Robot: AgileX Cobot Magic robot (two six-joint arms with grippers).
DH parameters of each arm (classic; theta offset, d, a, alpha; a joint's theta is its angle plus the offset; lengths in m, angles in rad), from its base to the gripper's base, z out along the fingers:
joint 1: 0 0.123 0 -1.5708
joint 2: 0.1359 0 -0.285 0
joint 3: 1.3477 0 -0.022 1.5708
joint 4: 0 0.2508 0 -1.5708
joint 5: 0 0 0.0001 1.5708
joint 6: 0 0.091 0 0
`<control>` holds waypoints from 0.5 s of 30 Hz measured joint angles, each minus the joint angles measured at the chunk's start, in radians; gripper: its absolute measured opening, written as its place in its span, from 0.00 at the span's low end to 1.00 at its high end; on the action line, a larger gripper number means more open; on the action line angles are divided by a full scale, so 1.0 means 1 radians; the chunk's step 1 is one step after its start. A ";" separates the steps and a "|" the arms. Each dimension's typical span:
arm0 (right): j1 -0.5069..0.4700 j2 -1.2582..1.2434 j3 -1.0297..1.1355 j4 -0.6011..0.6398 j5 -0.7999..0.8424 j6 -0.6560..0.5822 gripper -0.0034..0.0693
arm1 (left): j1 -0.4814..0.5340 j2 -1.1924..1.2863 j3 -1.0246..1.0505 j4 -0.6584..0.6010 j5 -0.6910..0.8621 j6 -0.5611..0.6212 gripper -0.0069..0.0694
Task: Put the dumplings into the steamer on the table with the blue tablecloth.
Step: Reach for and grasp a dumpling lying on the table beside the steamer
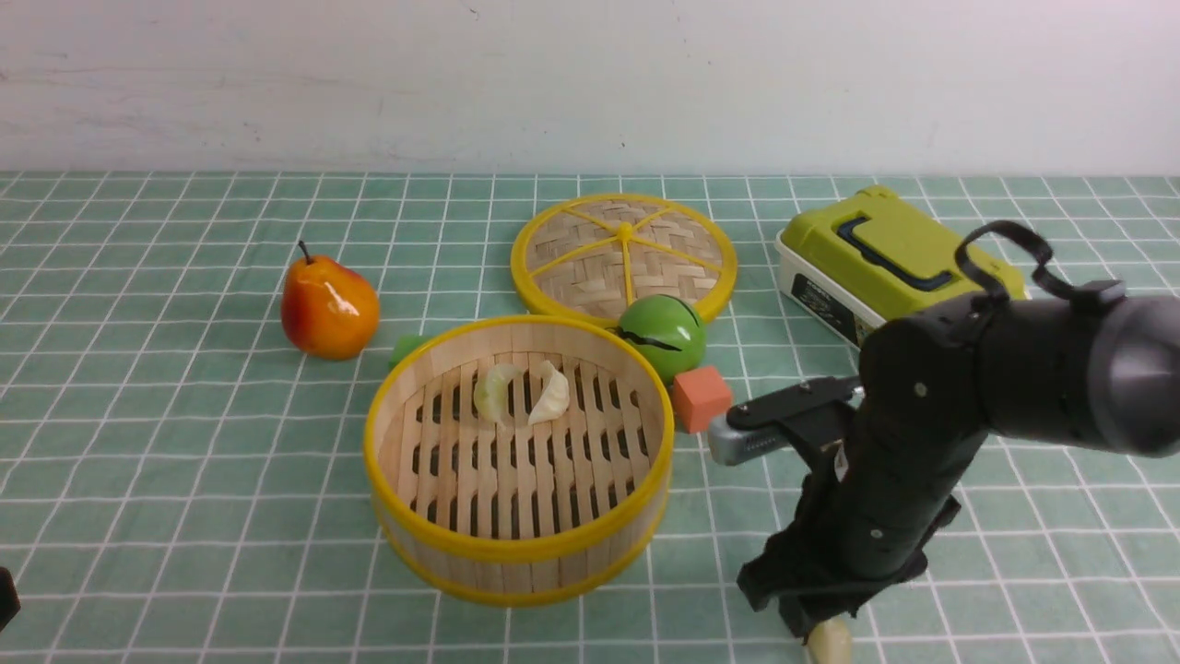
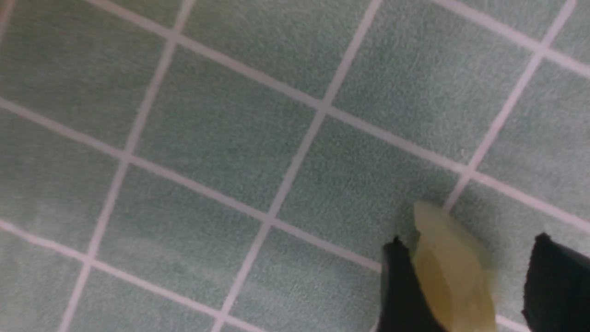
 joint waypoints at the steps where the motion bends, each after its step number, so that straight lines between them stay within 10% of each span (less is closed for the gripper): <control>1: 0.000 0.010 0.000 -0.003 0.006 0.004 0.46 | 0.000 0.000 0.000 0.000 0.000 0.000 0.07; 15: 0.045 -0.099 -0.352 0.120 0.181 -0.090 0.35 | 0.000 0.000 0.000 0.001 -0.016 0.000 0.07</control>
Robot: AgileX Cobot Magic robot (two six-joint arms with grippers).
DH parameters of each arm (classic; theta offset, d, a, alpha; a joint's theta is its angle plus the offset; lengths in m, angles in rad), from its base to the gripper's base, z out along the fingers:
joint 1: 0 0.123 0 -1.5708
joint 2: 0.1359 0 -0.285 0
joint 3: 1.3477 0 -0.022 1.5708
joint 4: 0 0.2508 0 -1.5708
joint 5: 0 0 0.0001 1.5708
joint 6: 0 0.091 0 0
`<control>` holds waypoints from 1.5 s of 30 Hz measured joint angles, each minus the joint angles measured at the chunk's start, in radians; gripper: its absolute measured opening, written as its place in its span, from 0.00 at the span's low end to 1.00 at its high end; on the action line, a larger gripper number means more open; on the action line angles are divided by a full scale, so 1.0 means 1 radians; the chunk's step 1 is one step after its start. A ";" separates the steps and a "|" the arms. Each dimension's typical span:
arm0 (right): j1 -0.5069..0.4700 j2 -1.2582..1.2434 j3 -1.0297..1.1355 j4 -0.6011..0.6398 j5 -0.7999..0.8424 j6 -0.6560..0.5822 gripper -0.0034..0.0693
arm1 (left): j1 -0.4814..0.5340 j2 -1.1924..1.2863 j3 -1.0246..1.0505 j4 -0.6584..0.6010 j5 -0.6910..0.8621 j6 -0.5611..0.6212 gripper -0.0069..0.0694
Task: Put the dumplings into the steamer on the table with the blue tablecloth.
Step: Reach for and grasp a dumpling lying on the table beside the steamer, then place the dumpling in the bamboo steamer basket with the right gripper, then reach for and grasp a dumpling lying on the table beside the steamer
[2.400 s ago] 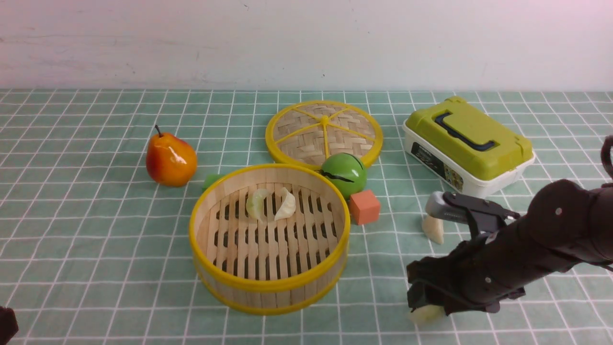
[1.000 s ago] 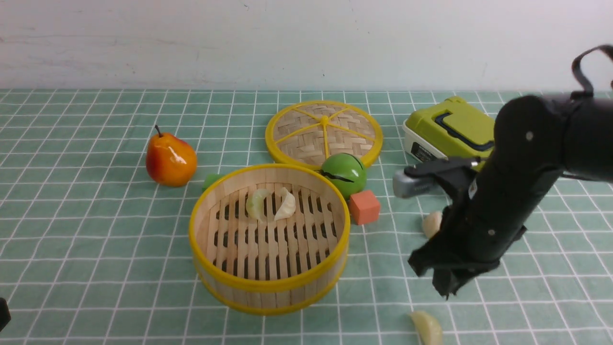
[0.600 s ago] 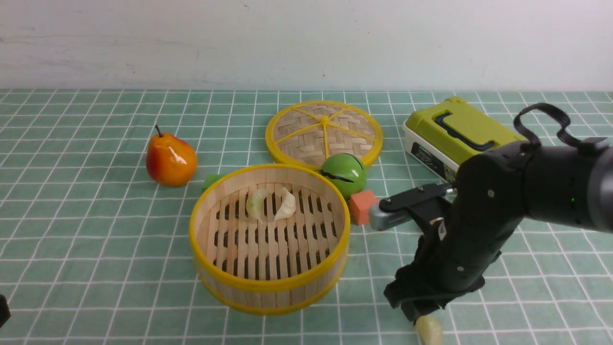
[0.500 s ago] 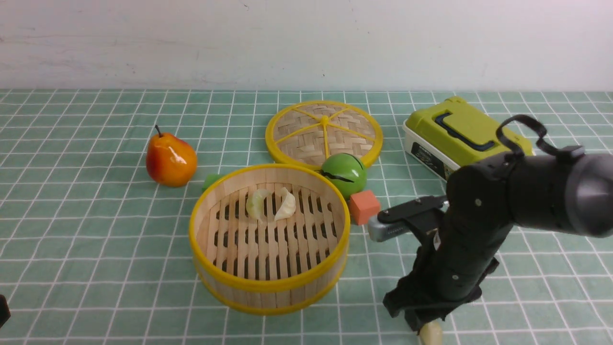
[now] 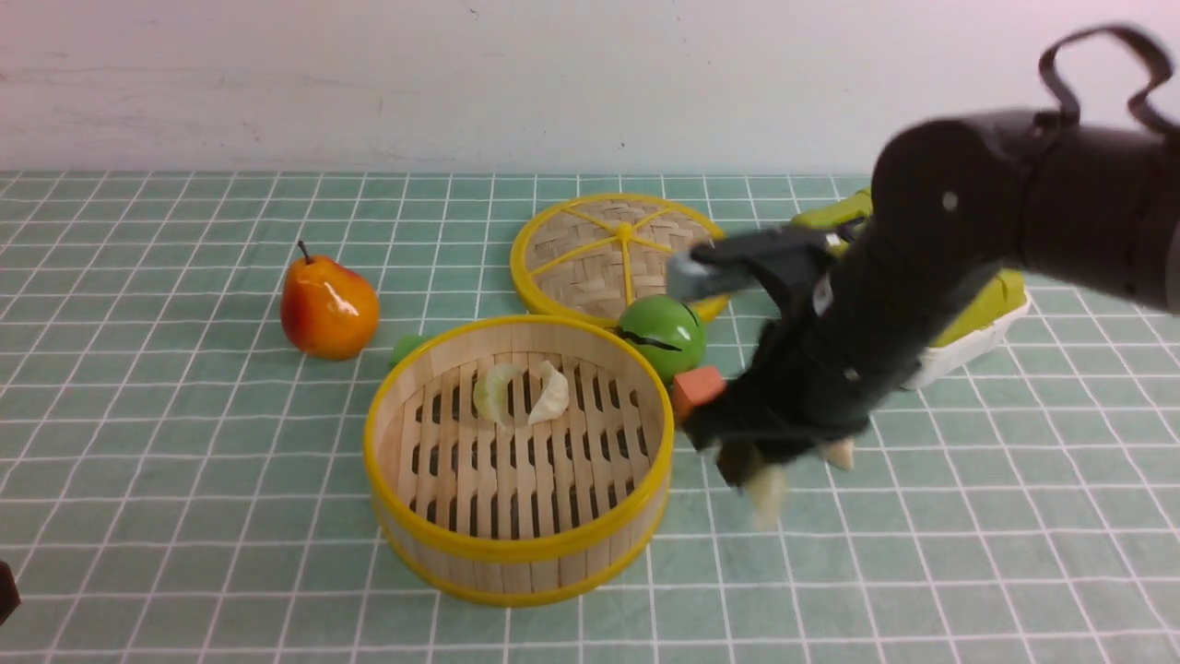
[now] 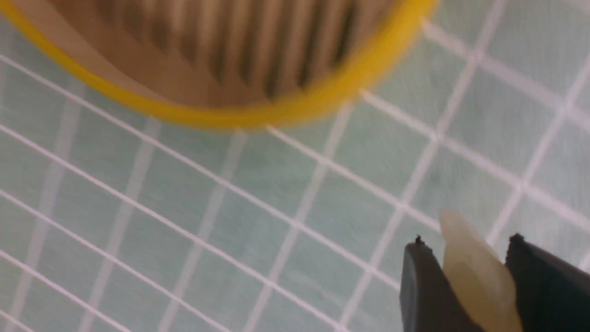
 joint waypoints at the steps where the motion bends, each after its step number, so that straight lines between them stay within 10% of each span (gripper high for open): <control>1: 0.016 0.006 -0.043 0.008 -0.019 -0.011 0.35 | 0.000 0.000 0.000 0.000 -0.002 0.000 0.07; 19: 0.173 0.483 -0.361 0.034 -0.247 0.112 0.36 | 0.000 0.000 0.000 0.001 0.011 0.000 0.08; 27: 0.166 0.437 -0.361 0.037 -0.258 0.135 0.59 | 0.000 0.000 0.000 0.001 0.012 0.000 0.08; 45: -0.182 0.198 -0.193 -0.273 -0.019 0.134 0.62 | 0.000 0.000 0.000 0.001 0.015 0.000 0.10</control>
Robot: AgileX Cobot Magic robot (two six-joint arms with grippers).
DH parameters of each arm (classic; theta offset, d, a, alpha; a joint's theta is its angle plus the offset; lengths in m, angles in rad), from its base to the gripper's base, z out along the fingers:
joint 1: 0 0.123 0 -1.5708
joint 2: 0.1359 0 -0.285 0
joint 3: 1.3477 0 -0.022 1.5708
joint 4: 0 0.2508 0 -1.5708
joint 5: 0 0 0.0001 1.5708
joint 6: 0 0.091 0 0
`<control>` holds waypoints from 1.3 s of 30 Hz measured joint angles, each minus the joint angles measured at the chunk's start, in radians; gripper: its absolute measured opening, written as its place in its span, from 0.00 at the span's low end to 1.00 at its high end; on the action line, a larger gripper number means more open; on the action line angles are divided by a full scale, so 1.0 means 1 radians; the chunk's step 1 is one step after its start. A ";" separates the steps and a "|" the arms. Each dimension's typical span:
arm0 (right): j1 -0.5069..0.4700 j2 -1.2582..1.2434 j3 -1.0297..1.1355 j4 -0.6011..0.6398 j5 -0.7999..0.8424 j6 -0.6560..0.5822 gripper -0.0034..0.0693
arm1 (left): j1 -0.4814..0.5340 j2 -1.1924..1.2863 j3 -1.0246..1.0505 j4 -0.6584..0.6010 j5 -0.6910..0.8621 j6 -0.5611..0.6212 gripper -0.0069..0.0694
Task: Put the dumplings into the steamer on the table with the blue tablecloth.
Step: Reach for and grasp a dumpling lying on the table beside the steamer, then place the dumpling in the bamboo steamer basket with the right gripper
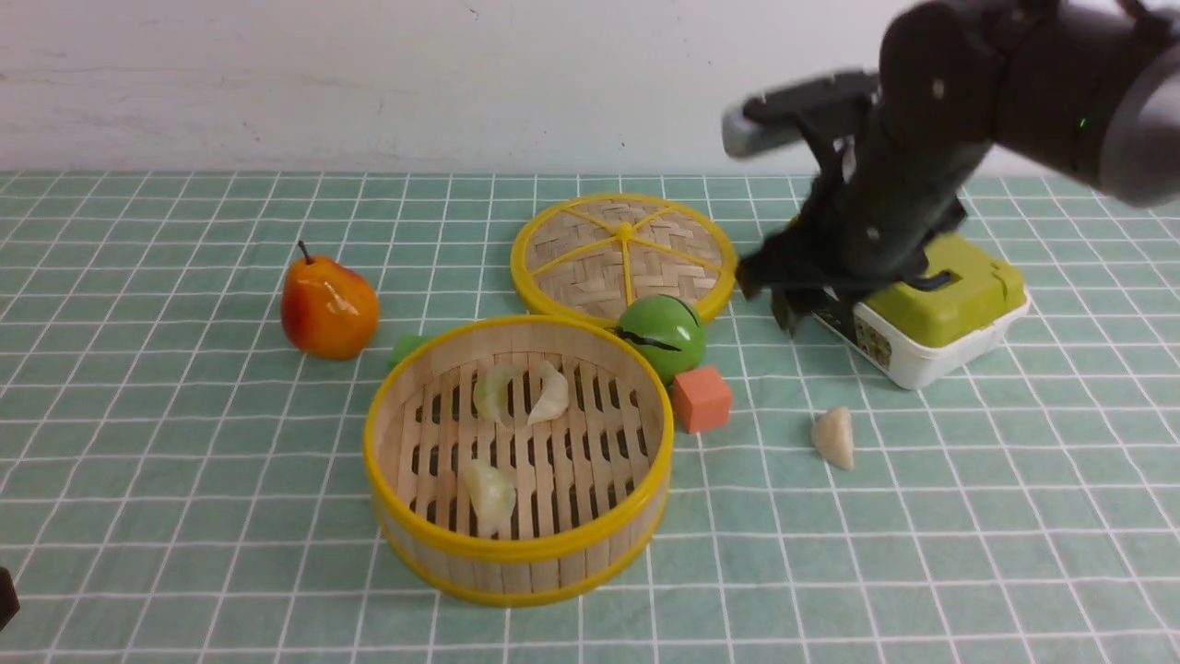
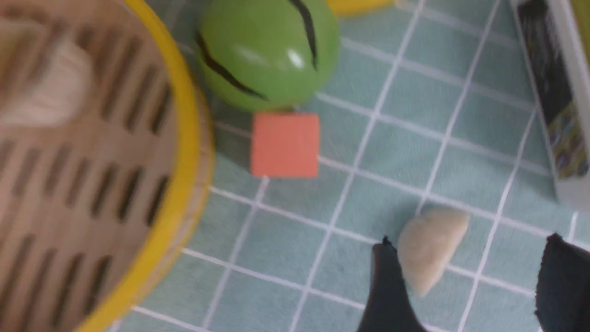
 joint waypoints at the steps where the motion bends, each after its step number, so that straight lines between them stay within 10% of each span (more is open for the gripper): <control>1: -0.021 0.013 0.036 0.011 -0.024 0.015 0.61 | 0.000 0.000 0.000 0.000 0.000 0.000 0.10; 15: -0.096 0.111 0.235 0.131 -0.328 0.057 0.34 | 0.000 0.000 0.000 0.001 0.000 0.000 0.10; 28: -0.089 -0.036 0.204 0.200 -0.263 -0.052 0.34 | 0.000 0.000 0.000 0.005 0.000 0.000 0.10; 39: 0.165 -0.098 0.185 0.594 -0.300 -0.336 0.34 | 0.000 0.000 0.070 0.060 -0.109 0.000 0.10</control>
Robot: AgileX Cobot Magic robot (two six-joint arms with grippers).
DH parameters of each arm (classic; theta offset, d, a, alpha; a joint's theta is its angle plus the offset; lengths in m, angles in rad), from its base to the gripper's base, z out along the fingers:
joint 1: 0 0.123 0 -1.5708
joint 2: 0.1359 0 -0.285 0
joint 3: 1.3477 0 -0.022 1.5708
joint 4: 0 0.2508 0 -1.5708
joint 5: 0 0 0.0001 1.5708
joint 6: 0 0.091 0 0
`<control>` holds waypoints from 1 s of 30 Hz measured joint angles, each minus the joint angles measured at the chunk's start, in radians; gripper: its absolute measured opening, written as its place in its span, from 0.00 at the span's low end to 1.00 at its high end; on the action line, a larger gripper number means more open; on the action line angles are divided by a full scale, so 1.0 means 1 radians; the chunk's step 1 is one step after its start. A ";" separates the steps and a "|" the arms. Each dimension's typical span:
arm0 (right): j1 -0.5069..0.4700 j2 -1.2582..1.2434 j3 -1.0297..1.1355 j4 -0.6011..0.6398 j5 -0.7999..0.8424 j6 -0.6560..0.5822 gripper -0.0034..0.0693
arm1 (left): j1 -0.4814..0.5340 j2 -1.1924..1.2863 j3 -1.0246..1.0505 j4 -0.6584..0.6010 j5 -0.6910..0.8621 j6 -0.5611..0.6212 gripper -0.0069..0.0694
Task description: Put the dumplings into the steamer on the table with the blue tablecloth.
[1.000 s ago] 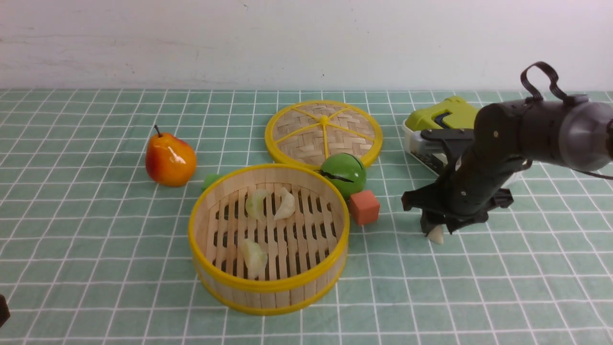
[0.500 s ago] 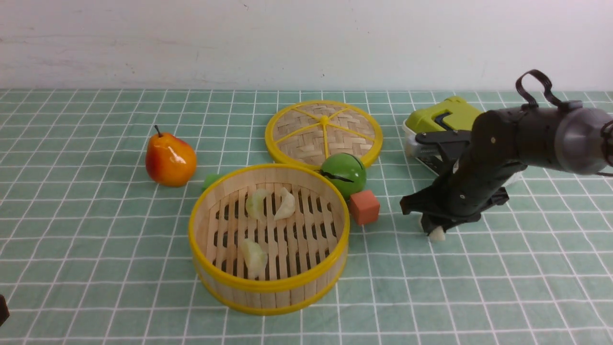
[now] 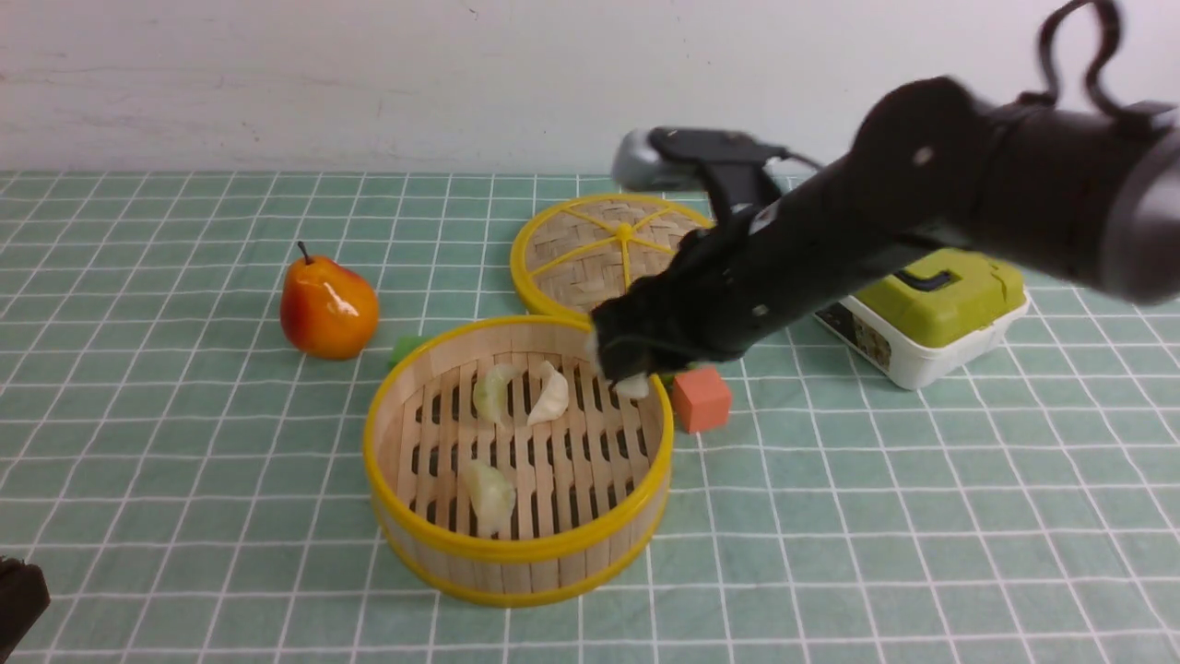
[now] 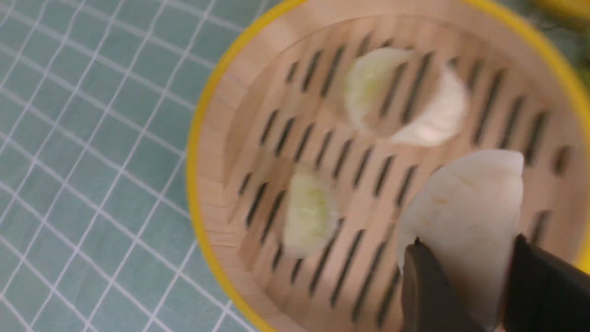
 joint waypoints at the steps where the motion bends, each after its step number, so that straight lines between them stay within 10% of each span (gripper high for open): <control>1: 0.026 0.036 0.001 0.010 -0.022 -0.004 0.34 | 0.000 0.000 0.001 0.002 -0.005 0.000 0.10; 10: 0.064 0.196 0.010 0.013 -0.088 0.010 0.36 | 0.000 0.000 0.002 0.008 -0.012 0.000 0.11; 19: 0.039 0.070 -0.058 -0.013 -0.001 0.029 0.58 | 0.000 0.000 0.002 0.008 -0.018 0.000 0.13; 30: -0.059 -0.555 -0.095 -0.474 0.212 0.096 0.08 | 0.000 0.000 0.002 0.007 -0.015 0.000 0.14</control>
